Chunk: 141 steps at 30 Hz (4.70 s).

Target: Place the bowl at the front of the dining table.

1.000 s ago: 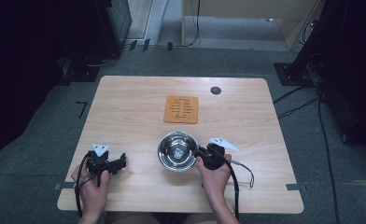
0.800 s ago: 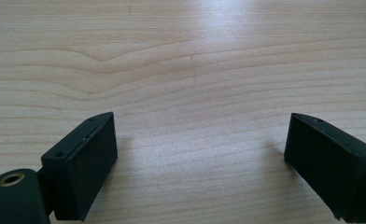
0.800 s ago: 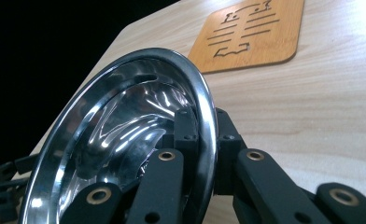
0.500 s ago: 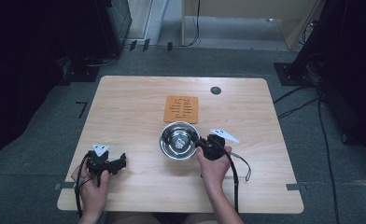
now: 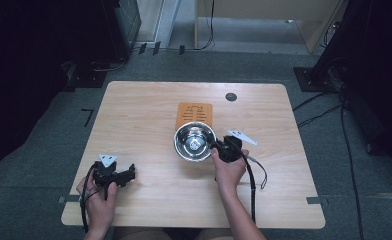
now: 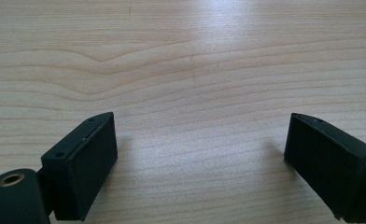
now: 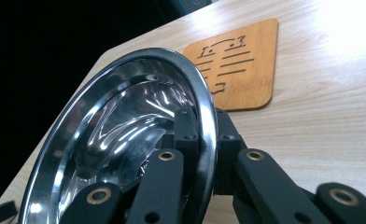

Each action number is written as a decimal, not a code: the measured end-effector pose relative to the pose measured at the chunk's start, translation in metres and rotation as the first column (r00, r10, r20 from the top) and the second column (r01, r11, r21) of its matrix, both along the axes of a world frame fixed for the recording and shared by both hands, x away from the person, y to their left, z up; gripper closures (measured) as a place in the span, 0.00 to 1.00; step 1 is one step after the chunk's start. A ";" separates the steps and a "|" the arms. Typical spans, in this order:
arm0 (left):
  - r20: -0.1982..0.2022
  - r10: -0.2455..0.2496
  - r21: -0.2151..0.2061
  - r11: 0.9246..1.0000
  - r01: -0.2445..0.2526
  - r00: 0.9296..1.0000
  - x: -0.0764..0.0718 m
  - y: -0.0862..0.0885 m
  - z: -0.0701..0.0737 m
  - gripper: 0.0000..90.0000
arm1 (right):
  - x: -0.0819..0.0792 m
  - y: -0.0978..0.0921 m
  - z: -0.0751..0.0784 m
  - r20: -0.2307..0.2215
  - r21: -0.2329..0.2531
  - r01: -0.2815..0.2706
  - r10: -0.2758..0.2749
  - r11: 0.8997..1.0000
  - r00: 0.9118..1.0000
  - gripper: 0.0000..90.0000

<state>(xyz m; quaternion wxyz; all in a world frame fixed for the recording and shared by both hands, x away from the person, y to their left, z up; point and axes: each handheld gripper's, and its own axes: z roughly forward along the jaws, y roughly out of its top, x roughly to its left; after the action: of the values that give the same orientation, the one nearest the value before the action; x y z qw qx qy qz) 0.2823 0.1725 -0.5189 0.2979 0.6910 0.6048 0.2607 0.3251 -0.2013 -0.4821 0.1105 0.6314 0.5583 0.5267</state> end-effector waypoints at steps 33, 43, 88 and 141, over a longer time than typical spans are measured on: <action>0.001 0.000 -0.001 1.000 0.000 1.000 0.000 0.000 0.000 0.10 | 0.067 0.002 -0.011 -0.051 0.028 0.147 -0.145 0.989 0.988 0.94; 0.001 0.000 0.000 1.000 0.000 1.000 0.000 0.000 0.000 0.10 | 0.088 0.008 -0.019 -0.066 0.028 0.202 -0.200 0.979 0.978 0.94; 0.000 -0.001 0.000 1.000 0.001 1.000 0.001 0.000 0.000 0.10 | 0.130 0.017 -0.031 -0.117 0.039 0.277 -0.271 0.960 0.955 0.78; 0.000 0.000 -0.001 1.000 0.000 1.000 0.001 -0.001 0.000 0.10 | 0.057 -0.009 -0.009 0.063 -0.280 0.006 0.012 0.960 0.998 0.15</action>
<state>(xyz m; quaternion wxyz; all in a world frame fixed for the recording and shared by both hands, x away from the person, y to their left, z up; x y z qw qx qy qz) 0.2831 0.1720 -0.5190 0.2984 0.6910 0.6047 0.2605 0.3823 -0.2104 -0.4907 0.2156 0.5916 0.6243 0.4624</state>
